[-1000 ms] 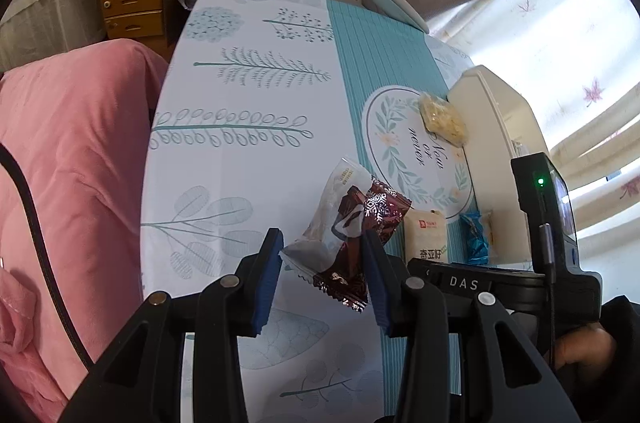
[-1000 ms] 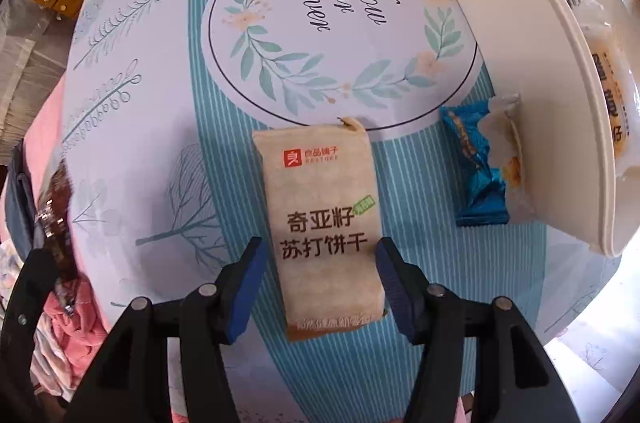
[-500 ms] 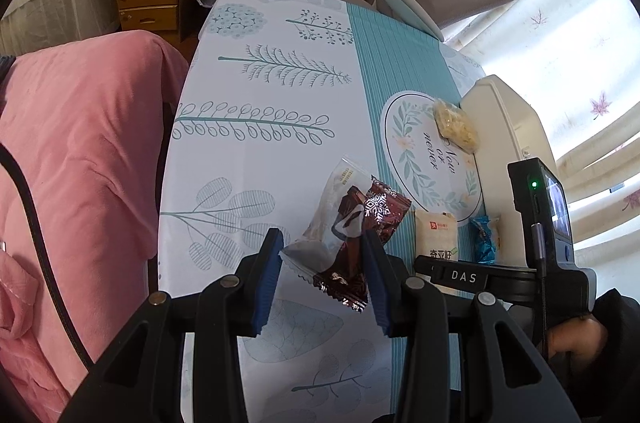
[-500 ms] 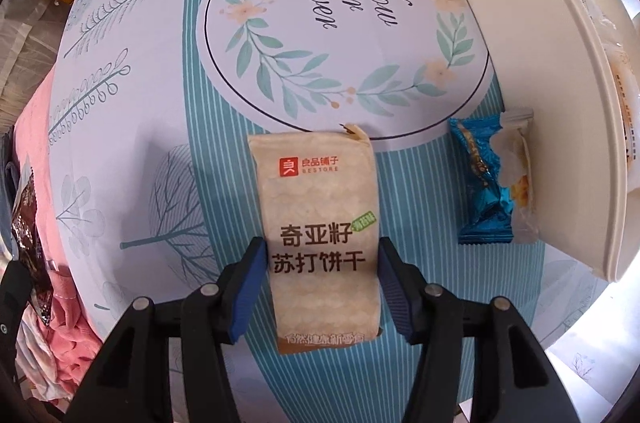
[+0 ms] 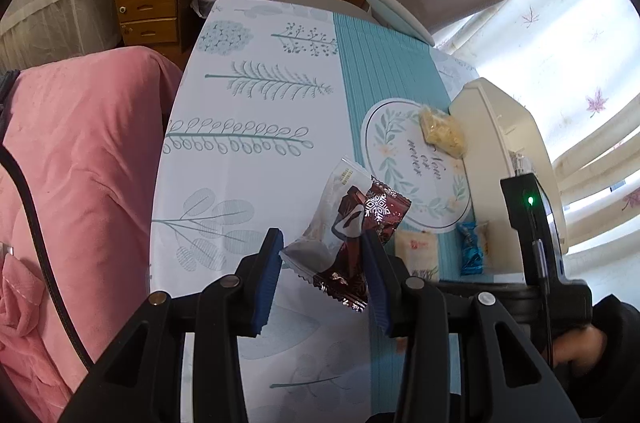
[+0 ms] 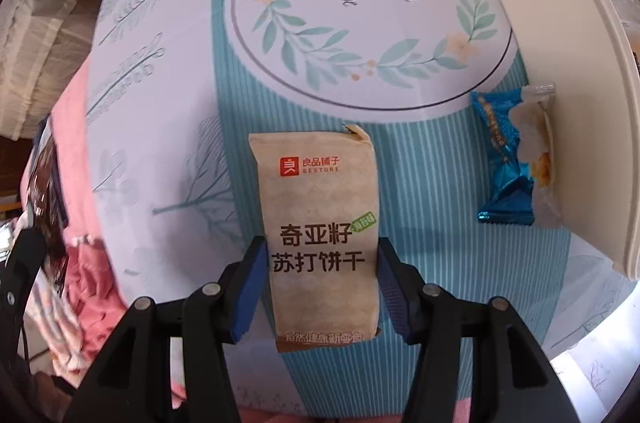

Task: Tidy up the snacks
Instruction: 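Lift chocolate packet with left tool while right tool lifts soda-cracker packet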

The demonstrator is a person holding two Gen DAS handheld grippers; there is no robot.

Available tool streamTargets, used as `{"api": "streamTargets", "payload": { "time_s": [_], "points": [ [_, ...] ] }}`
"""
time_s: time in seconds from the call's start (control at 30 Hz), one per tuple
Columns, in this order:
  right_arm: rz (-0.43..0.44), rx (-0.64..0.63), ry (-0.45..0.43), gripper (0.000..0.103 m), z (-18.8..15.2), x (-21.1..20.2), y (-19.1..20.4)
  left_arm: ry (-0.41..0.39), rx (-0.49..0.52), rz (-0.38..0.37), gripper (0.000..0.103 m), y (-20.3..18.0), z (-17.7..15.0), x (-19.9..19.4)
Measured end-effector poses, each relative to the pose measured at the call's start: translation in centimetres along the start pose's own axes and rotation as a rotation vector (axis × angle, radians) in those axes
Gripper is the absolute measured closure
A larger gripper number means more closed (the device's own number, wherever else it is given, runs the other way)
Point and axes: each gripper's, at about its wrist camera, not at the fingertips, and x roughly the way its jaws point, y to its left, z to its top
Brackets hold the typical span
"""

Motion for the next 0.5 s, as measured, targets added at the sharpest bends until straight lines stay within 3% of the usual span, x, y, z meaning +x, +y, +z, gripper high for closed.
{"api": "streamTargets", "payload": {
  "time_s": [0.3, 0.5],
  "points": [
    [0.132, -0.161, 0.039, 0.049, -0.2, -3.3, -1.1, -0.059, -0.067, 0.026, 0.064, -3.5, 0.0, -1.8],
    [0.217, -0.29, 0.009, 0.049, -0.1, -7.5, -1.8, -0.111, -0.127, 0.021, 0.064, -6.2, -0.1, -3.6]
  ]
}}
